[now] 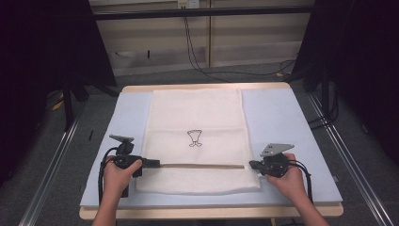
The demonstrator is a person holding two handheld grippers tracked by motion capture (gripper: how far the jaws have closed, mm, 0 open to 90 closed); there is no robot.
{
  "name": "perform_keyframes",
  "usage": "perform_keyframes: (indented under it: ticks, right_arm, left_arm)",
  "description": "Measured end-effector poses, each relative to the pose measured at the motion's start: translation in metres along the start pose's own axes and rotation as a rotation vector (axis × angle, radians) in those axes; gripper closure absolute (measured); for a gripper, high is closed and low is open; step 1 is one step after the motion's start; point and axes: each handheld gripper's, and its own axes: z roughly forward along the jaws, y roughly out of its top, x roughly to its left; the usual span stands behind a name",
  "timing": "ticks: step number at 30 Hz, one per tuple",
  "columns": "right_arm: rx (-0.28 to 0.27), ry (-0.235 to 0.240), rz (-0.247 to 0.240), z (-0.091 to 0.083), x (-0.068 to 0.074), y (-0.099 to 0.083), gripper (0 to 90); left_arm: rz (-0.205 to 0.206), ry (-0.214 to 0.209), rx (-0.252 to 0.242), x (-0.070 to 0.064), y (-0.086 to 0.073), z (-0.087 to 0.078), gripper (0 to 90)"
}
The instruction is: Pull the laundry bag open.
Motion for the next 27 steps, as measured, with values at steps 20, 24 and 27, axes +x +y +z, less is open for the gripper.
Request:
perform_keyframes:
  ticks: [20,24,27]
  right_arm:
    - [0.001,0.003,0.007,0.000,0.000,0.000,90.0]
    - [-0.004,0.007,0.003,0.000,-0.001,-0.001,90.0]
    - [-0.004,0.007,0.004,0.000,-0.001,-0.001,90.0]
  left_arm:
    - [-0.009,0.017,-0.009,0.007,0.000,-0.011,87.3]
    - [-0.020,0.022,-0.026,0.011,-0.001,-0.017,87.2]
    - [-0.019,0.021,-0.027,0.015,-0.001,-0.021,87.3]
